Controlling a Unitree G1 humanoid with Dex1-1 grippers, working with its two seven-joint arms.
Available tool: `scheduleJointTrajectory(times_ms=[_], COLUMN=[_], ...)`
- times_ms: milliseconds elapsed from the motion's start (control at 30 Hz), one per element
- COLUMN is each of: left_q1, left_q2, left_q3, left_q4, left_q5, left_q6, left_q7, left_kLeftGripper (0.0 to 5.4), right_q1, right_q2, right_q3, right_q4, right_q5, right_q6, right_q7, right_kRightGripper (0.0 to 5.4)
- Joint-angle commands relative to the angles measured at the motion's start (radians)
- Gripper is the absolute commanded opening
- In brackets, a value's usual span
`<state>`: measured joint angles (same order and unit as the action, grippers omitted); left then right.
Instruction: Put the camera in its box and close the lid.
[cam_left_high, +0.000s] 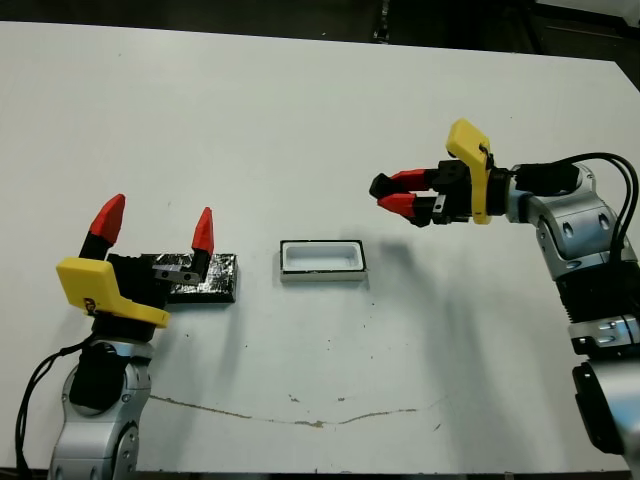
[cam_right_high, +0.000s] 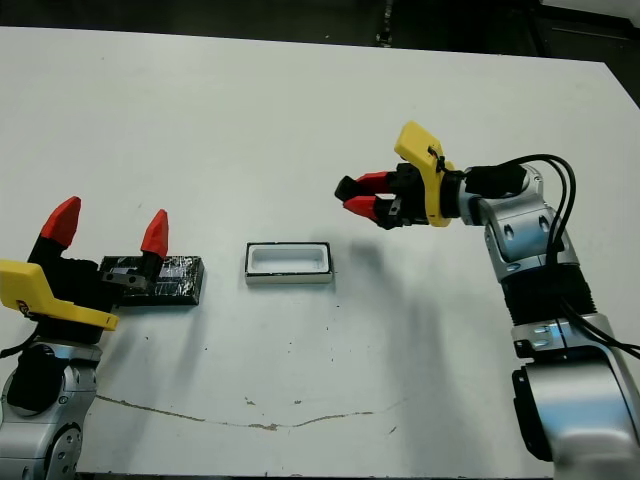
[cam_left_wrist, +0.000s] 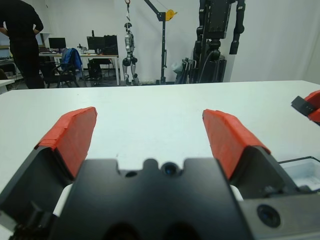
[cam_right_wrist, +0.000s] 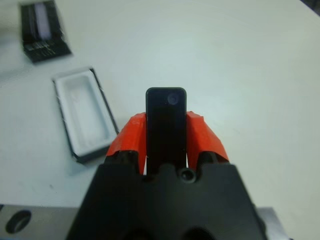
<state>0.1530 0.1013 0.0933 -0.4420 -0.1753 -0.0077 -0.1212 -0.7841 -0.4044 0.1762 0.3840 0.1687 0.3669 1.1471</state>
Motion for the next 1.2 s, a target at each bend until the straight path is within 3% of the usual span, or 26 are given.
scheduleJointTrajectory(times_ms=[33,433,800,1200], left_q1=[0.004,0.006,0.011,0.014], left_q2=[-0.002,-0.006,-0.008,-0.011], left_q3=[0.001,0.001,0.004,0.003], left_q4=[0.001,-0.001,0.003,-0.005], left_q5=[-0.005,0.007,0.008,0.003], left_q6=[0.003,0.001,-0.005,0.008], left_q7=[-0.002,0.009,0.008,0.010], left_kLeftGripper=[5.40,5.40,5.40,5.40], right_q1=[-0.022,-0.112,-0.223,-0.271], right_q2=[0.033,0.083,0.140,0.188], right_q3=[0.002,0.079,0.125,0.149], right_q4=[0.012,0.040,0.246,0.338], right_q5=[0.035,0.045,0.010,-0.046], right_q6=[0.010,0.102,-0.055,-0.138], right_q7=[0.022,0.106,0.245,0.299], right_kRightGripper=[1.66,1.66,1.66,1.66])
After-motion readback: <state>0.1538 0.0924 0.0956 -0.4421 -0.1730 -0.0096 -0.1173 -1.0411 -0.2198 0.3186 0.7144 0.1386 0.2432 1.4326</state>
